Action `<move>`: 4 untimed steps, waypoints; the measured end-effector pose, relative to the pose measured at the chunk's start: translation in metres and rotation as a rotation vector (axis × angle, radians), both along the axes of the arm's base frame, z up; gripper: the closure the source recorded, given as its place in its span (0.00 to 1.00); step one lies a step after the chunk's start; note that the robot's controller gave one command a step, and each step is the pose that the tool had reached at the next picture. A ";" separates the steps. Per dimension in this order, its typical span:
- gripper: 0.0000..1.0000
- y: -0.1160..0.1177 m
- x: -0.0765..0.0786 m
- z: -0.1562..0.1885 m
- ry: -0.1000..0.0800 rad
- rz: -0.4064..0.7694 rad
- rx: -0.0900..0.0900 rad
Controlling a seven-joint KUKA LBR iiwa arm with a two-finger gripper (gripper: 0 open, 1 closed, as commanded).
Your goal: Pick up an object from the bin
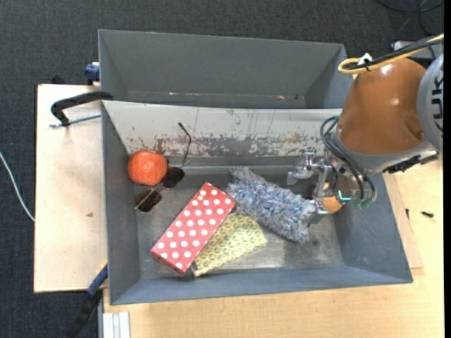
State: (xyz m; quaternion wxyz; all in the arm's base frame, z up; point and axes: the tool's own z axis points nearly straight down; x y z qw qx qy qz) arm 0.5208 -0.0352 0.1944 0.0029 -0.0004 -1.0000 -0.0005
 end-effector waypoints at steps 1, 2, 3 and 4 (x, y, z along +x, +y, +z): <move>0.00 0.000 0.002 0.004 -0.008 0.001 -0.001; 0.00 0.014 0.033 -0.071 -0.013 -0.075 0.000; 0.00 0.017 0.063 -0.124 -0.009 -0.120 0.001; 0.00 0.016 0.063 -0.122 -0.007 -0.206 0.001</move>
Offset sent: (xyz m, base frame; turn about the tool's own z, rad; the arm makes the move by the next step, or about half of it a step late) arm 0.0501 0.0227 -0.1244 0.1232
